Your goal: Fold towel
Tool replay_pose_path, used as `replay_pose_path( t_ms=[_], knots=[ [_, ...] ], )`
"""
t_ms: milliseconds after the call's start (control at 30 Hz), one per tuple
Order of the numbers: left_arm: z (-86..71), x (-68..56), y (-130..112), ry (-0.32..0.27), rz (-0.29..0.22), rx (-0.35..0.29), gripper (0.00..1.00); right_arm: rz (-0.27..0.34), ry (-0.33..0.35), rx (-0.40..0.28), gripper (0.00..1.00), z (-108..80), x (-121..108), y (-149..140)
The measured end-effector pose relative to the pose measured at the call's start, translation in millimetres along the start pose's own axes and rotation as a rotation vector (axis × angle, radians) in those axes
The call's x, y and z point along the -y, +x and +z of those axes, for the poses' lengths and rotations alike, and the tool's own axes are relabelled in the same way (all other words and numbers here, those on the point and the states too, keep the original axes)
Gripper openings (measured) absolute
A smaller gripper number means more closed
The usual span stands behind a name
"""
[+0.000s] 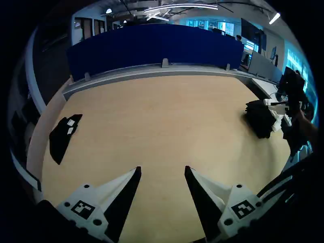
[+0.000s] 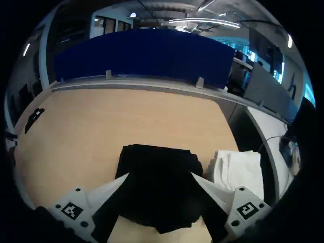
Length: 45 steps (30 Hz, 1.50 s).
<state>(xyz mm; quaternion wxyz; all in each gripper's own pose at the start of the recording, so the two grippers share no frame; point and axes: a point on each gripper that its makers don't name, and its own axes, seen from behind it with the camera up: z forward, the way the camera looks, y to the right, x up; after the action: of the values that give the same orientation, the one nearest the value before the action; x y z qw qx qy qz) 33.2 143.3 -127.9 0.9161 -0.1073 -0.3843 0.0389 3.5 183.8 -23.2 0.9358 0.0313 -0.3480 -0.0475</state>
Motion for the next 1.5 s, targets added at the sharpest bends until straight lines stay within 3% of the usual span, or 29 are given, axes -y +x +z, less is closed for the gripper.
replay_pose_path(
  t_ms=[367,767,1067,1300,1500],
  knots=[
    [-2.8,0.4,4.9,-0.019,0.008,-0.022,0.79,0.07,-0.042,-0.101,0.99,-35.3,12.6,-4.5],
    [-9.9,1.2,7.8,-0.034,0.021,-0.044,0.79,0.124,-0.095,-0.314,1.0,-60.0,14.2,31.9],
    [-12.7,2.1,12.6,-0.043,0.026,-0.069,0.79,0.094,-0.18,-0.454,1.0,-88.7,13.5,66.1],
    [-13.6,4.6,18.5,-0.048,0.023,-0.097,0.79,0.081,-0.179,-0.493,1.0,-101.2,29.6,82.3],
    [-15.3,15.9,30.2,-0.038,0.006,-0.147,0.79,0.076,-0.173,-0.517,1.0,-109.5,47.6,93.7]
  ],
)
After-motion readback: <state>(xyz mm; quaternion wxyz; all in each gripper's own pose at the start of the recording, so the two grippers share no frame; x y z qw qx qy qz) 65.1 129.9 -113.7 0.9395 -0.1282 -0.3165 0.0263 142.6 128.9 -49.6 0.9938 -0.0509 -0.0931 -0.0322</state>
